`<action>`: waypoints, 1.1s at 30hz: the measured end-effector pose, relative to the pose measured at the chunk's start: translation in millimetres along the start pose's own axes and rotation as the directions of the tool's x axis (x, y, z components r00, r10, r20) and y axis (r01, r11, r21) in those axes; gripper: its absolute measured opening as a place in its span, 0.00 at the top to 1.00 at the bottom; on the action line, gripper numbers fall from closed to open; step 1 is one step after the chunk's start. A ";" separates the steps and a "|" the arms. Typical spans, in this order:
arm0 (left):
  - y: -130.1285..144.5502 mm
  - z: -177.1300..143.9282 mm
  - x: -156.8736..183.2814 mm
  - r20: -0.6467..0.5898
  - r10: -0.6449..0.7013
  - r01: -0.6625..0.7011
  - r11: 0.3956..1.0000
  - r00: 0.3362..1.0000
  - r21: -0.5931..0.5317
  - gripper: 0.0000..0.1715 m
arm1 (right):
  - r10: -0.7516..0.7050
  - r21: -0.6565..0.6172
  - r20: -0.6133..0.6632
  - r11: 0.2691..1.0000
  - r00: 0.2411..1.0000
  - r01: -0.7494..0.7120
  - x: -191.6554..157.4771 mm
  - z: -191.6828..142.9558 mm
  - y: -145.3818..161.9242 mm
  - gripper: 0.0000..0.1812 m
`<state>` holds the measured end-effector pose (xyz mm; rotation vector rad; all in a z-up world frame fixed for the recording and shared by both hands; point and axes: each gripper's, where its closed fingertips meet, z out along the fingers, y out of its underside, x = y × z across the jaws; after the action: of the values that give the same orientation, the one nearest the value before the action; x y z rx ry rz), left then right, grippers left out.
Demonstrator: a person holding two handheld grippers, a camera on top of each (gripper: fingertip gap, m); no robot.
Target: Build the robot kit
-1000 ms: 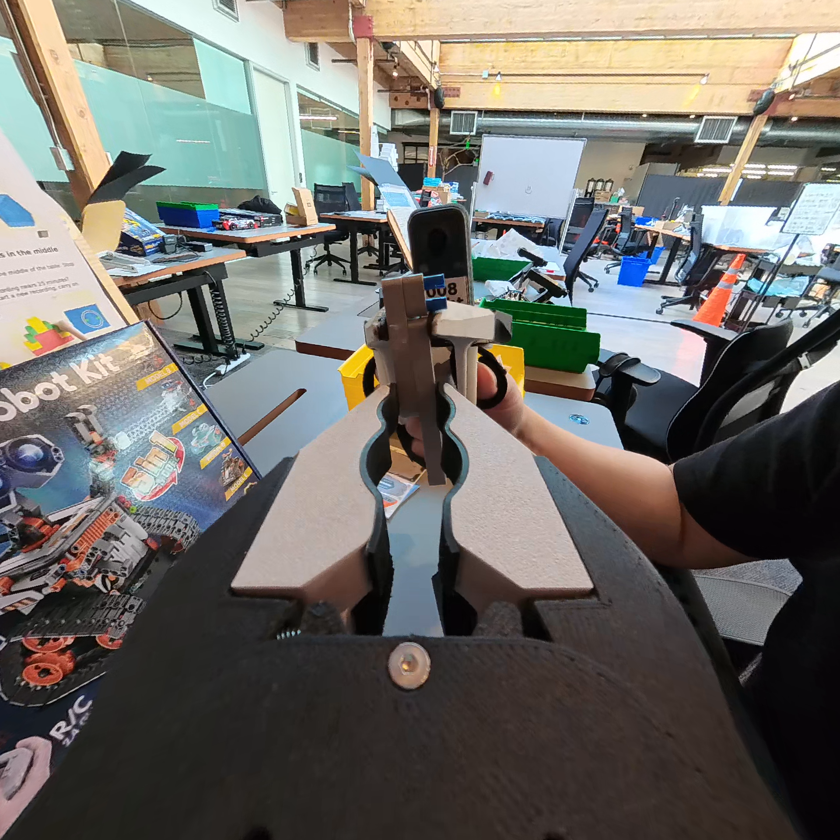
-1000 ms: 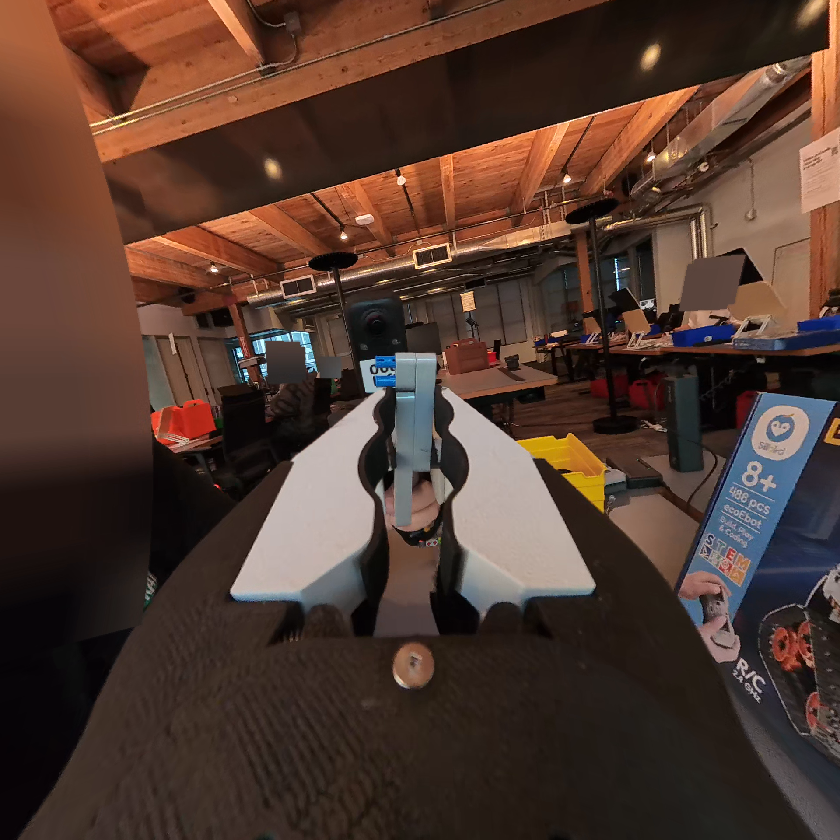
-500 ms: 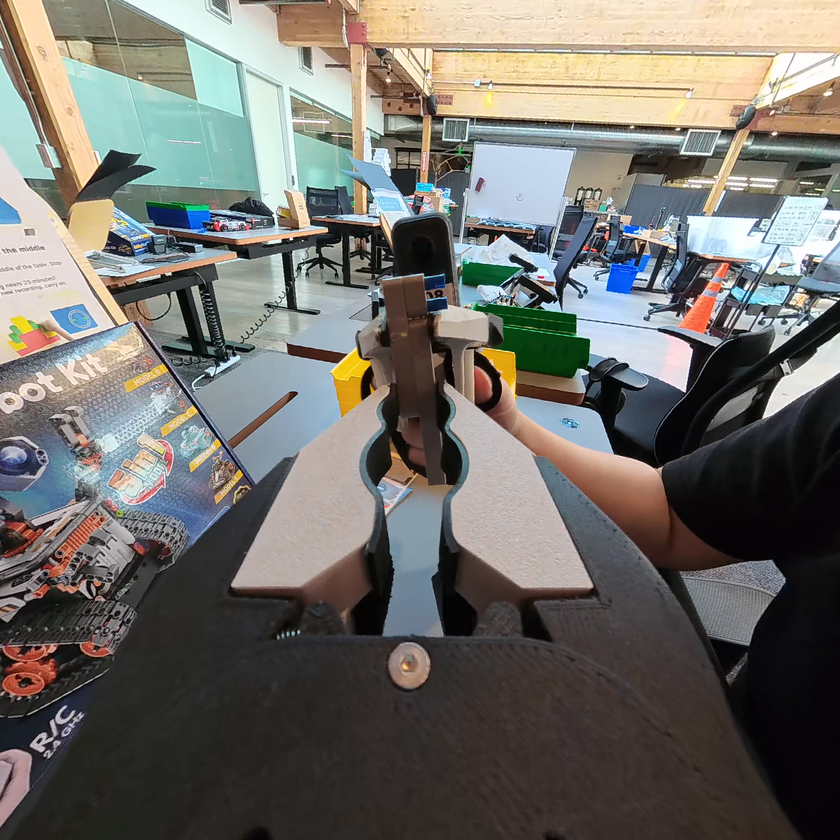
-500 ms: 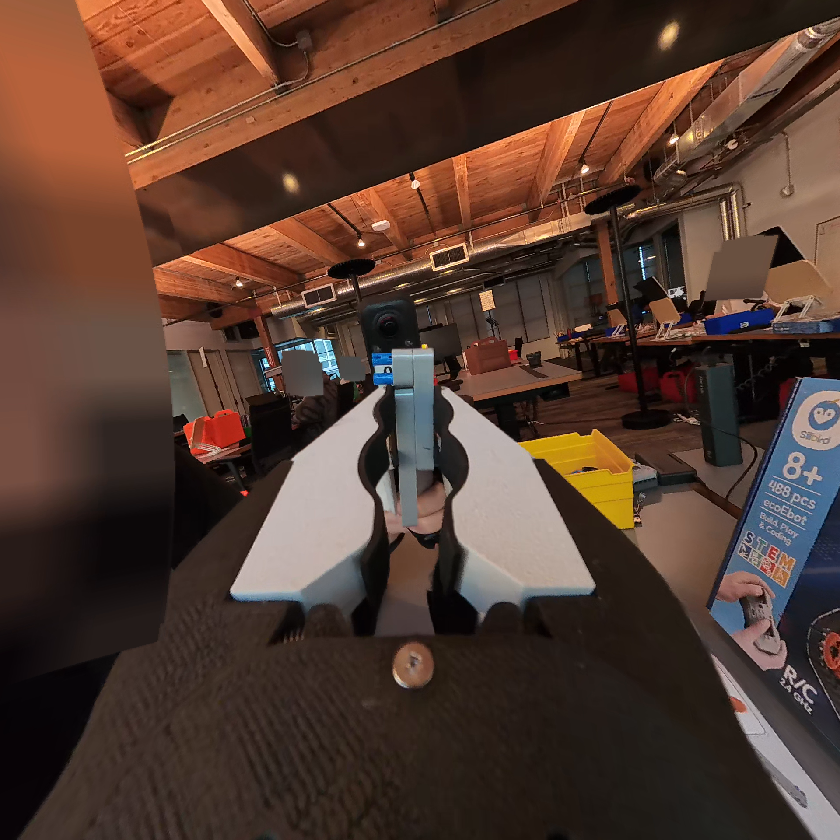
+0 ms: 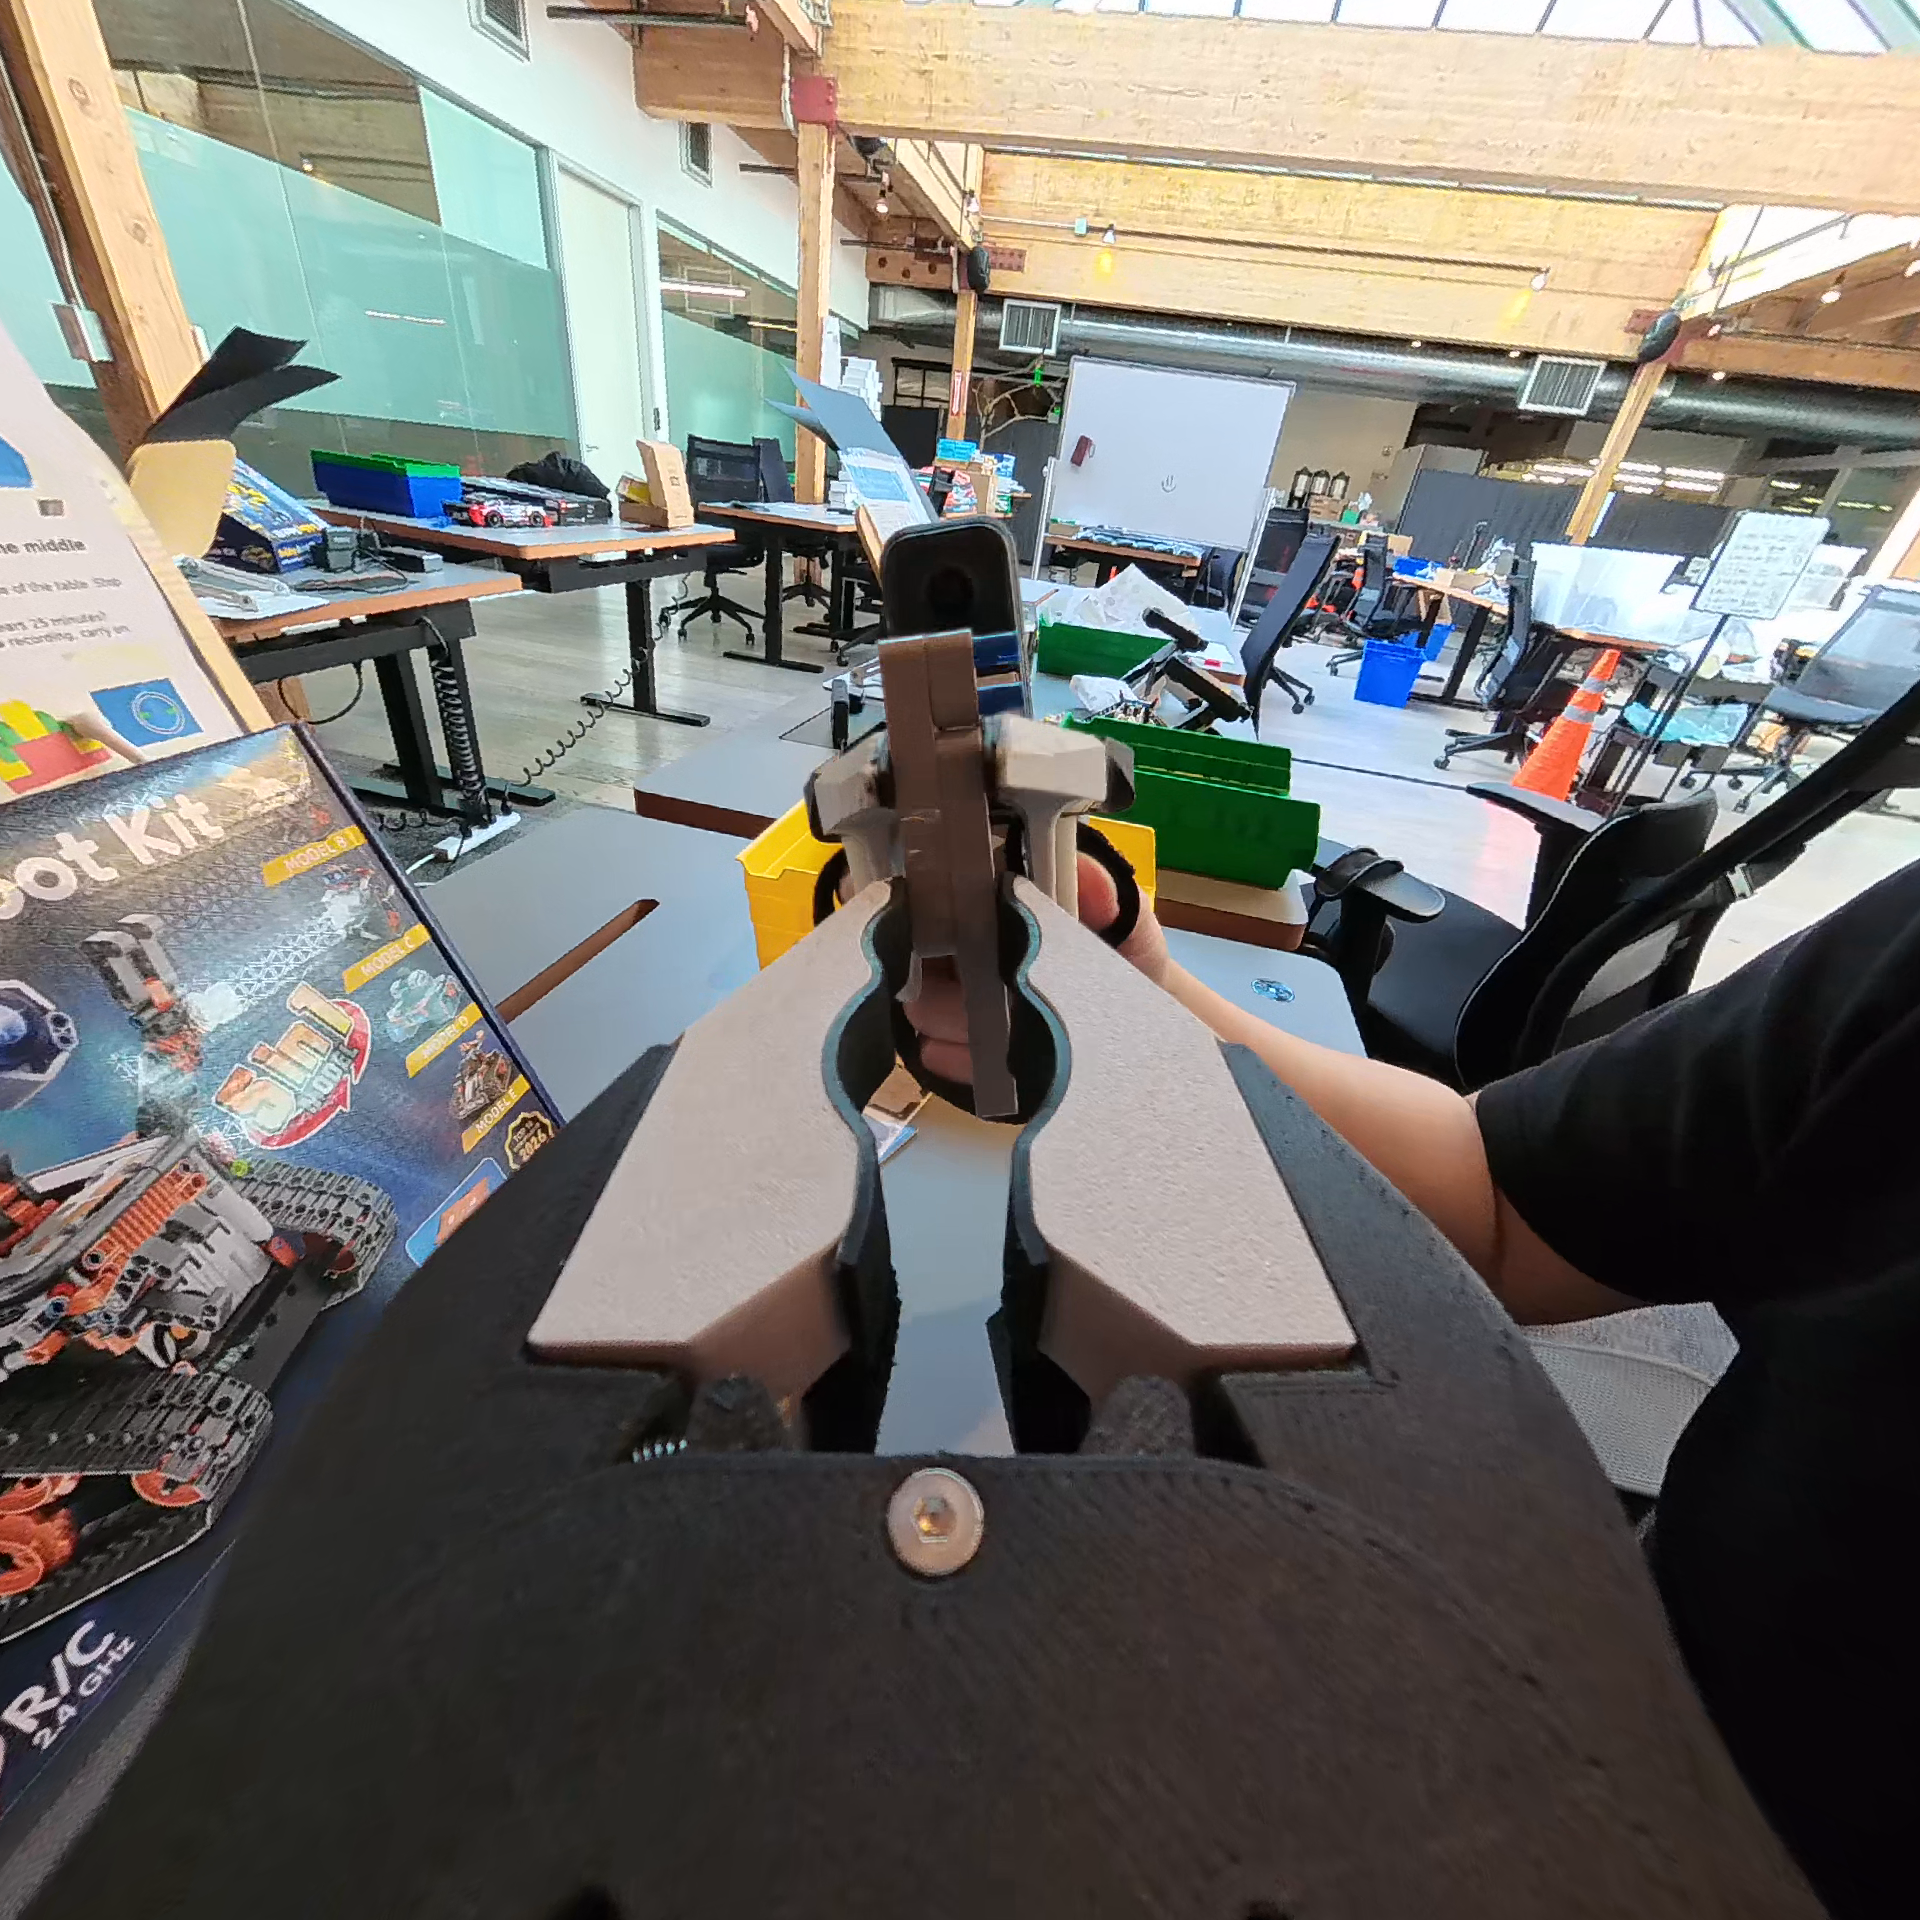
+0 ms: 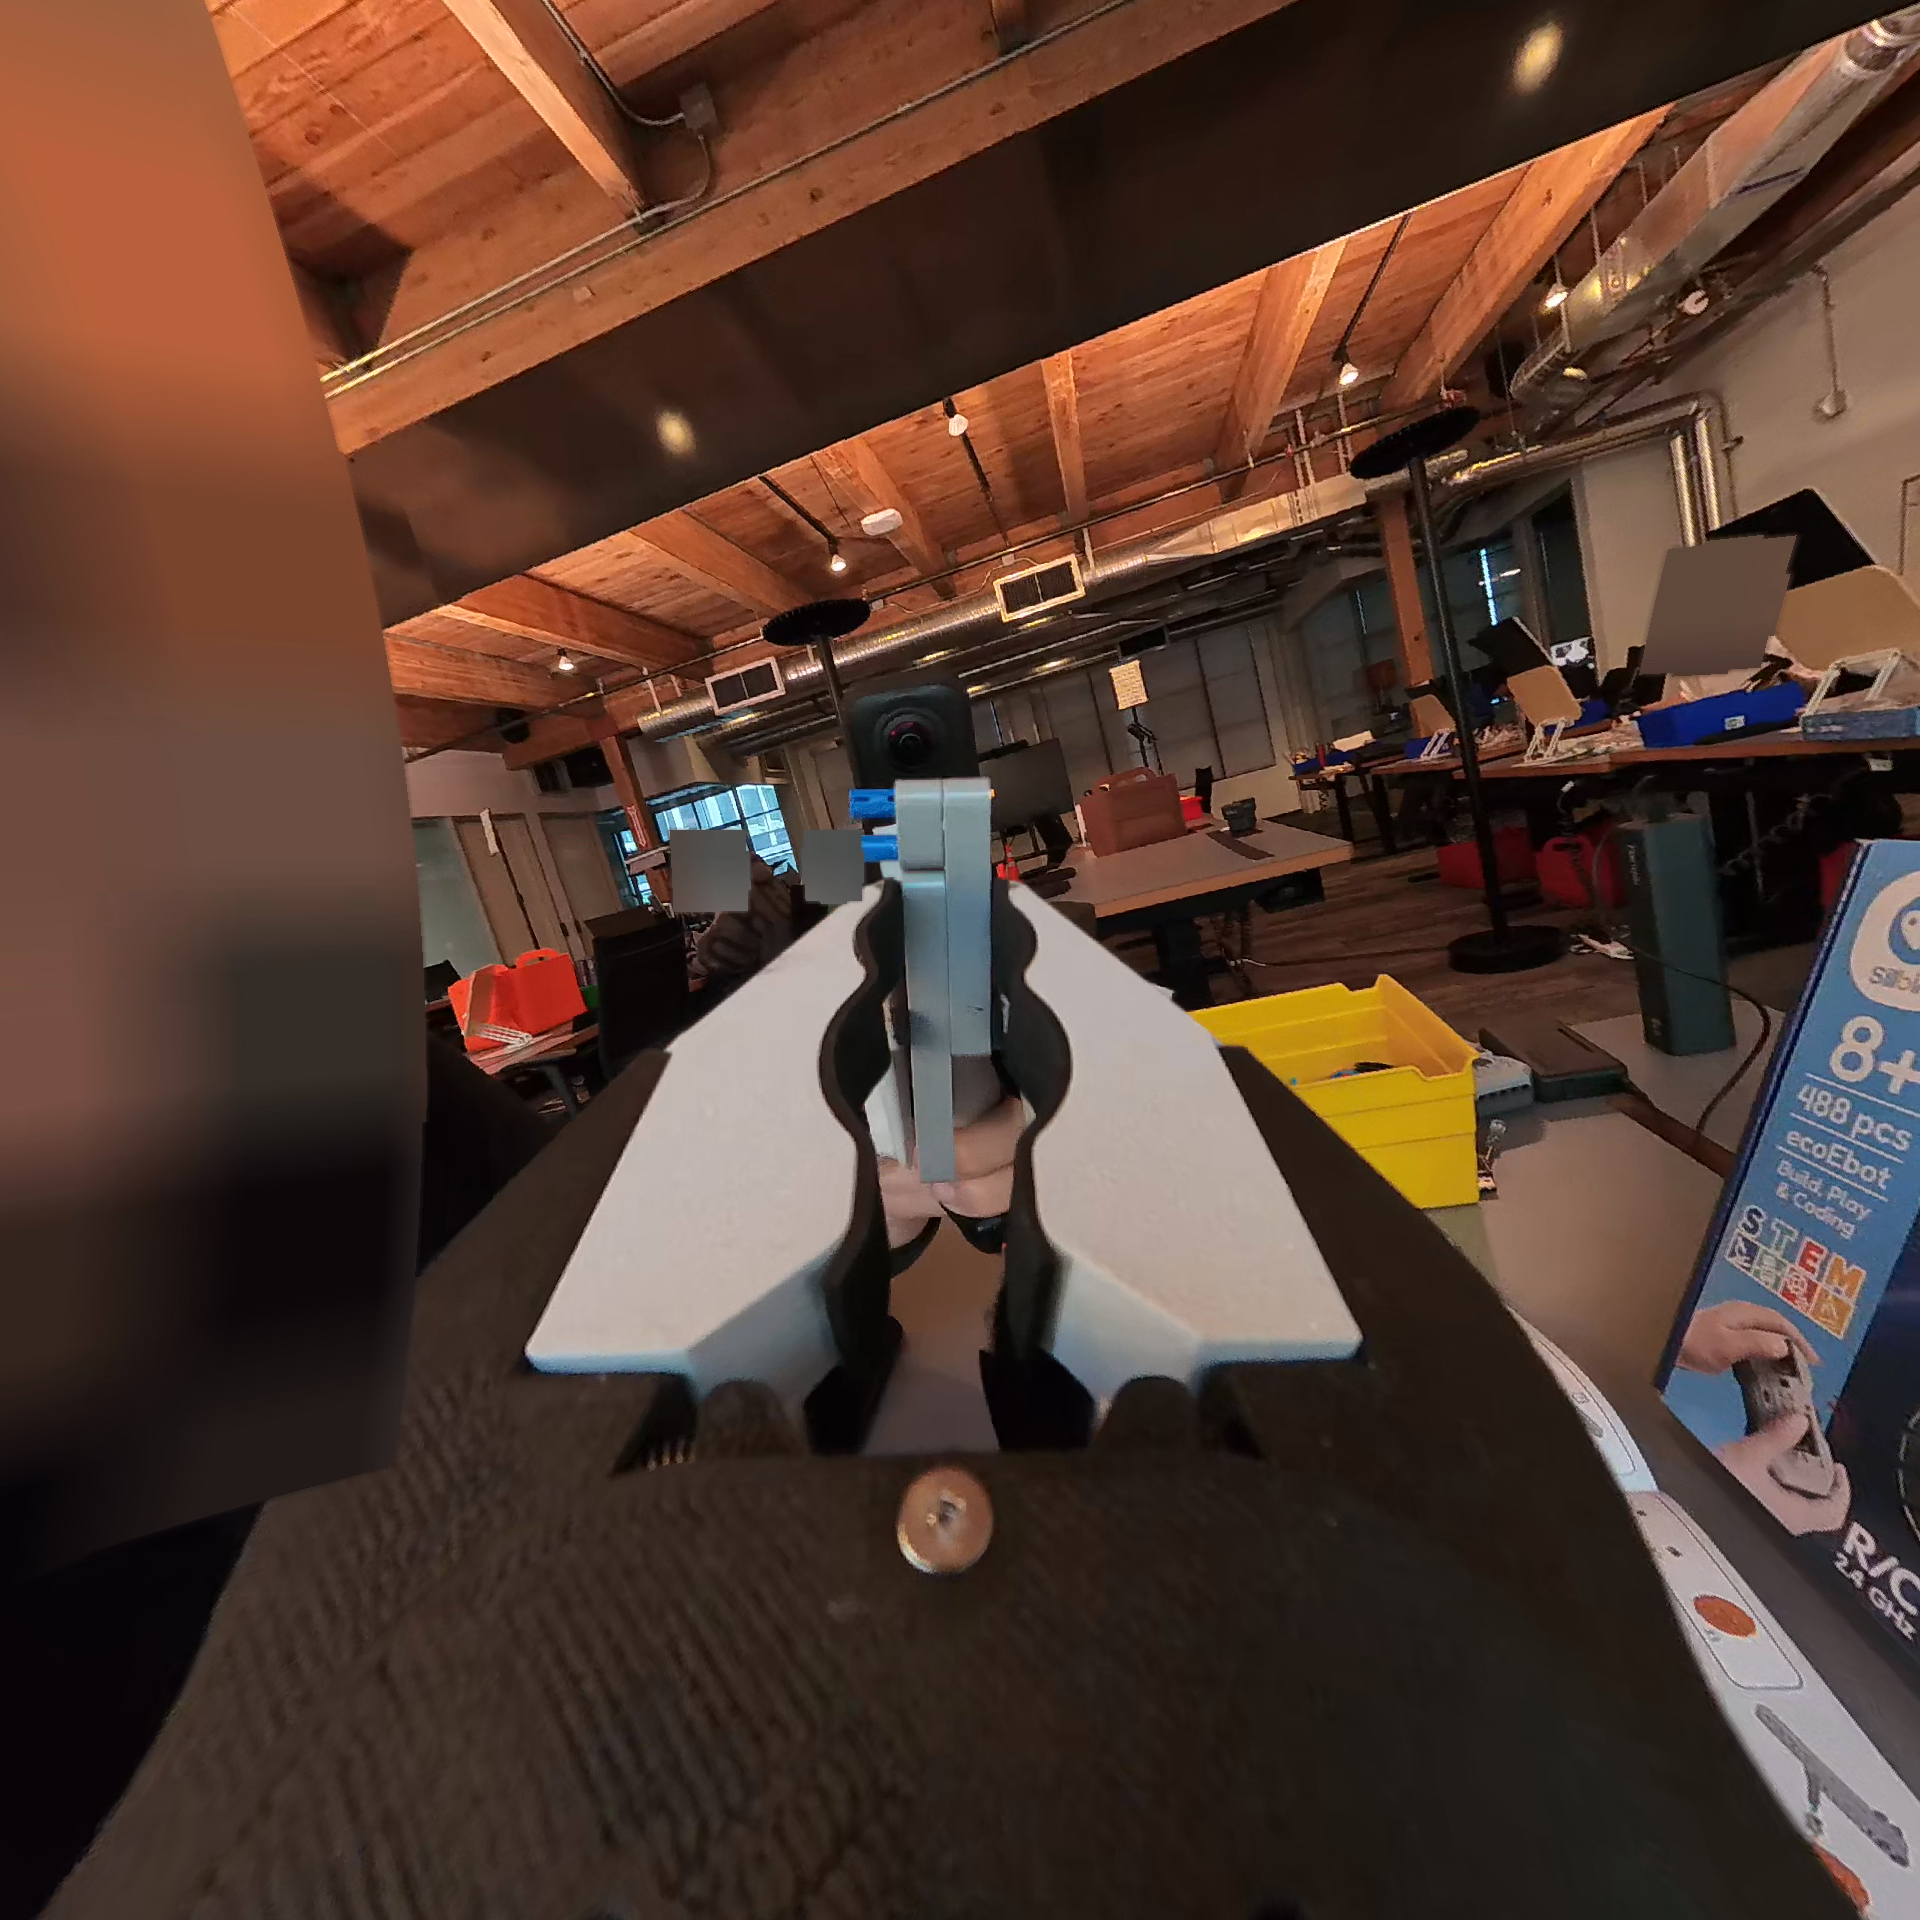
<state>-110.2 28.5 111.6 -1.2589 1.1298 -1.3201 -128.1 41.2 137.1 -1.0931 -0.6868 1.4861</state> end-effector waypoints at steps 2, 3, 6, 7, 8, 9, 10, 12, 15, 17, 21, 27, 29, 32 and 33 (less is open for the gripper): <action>-0.9 0.1 0.0 -0.007 -0.018 0.018 1.000 1.000 0.010 0.92 | -0.006 -0.012 -0.008 1.000 1.000 0.006 1.3 -0.1 1.7 0.91; -2.5 -0.2 0.6 -0.015 -0.028 0.028 0.999 1.000 0.022 0.92 | -0.006 -0.032 -0.022 0.999 1.000 0.005 3.6 0.2 4.4 0.87; -2.2 -0.9 -1.8 -0.007 -0.032 0.032 0.999 0.999 0.022 0.92 | -0.015 -0.059 -0.021 0.998 1.000 0.014 2.7 0.5 7.9 0.92; -2.6 -1.0 -0.9 -0.013 -0.027 0.027 0.999 1.000 0.023 0.92 | -0.020 -0.060 -0.020 0.998 1.000 0.019 1.8 0.6 7.9 0.92; -2.9 -1.1 -0.2 -0.014 -0.018 0.018 1.000 1.000 0.022 0.92 | -0.016 -0.062 -0.018 0.998 1.000 0.015 1.3 0.6 8.0 0.92; -2.5 -1.5 -0.1 -0.012 -0.004 0.004 1.000 1.000 0.014 0.92 | -0.007 -0.068 -0.017 0.998 1.000 0.006 1.5 0.6 8.6 0.92; -2.0 -2.2 0.0 -0.011 0.010 -0.010 1.000 1.000 0.004 0.91 | 0.001 -0.071 -0.017 0.997 1.000 -0.002 1.7 0.8 9.2 0.92; -1.3 -4.1 1.2 -0.015 0.025 -0.025 1.000 1.000 -0.015 0.88 | 0.014 -0.066 -0.019 0.998 1.000 -0.016 3.2 0.8 9.5 0.92; 2.3 -5.2 -2.5 0.020 0.068 -0.067 0.997 0.997 -0.046 0.91 | 0.007 -0.082 -0.022 0.997 1.000 -0.009 3.8 1.5 12.4 0.92; 3.7 -5.9 -2.6 0.034 0.104 -0.101 0.993 0.994 -0.063 0.91 | 0.000 -0.090 -0.016 0.996 1.000 -0.001 2.6 1.9 13.7 0.92; 2.9 -5.8 -0.9 0.037 0.088 -0.085 0.994 0.995 -0.066 0.92 | 0.017 -0.084 0.001 0.996 1.000 -0.017 -0.3 2.1 12.2 0.92; -3.4 -5.3 -20.7 0.147 0.173 -0.174 0.985 0.974 -0.006 0.77 | 0.089 -0.020 -0.156 0.995 0.984 -0.093 23.5 -2.9 3.4 0.92; -3.2 -7.8 -25.8 0.246 0.319 -0.312 0.948 0.915 -0.068 0.83 | 0.102 0.008 -0.223 0.995 0.969 -0.103 30.7 -6.8 -2.0 0.92; 1.0 -6.0 -29.3 0.292 0.289 -0.269 0.957 0.912 -0.107 0.86 | 0.026 -0.030 -0.345 0.999 0.938 -0.039 39.0 -7.0 -0.4 0.92; 4.0 -4.7 -31.7 0.298 0.257 -0.233 0.966 0.919 -0.115 0.85 | -0.010 -0.063 -0.375 0.998 0.927 -0.015 40.1 -5.0 2.8 0.92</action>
<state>-114.4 59.6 103.8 -1.2815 1.0787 -0.8626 -123.1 78.5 122.2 -1.3821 -0.4646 1.2137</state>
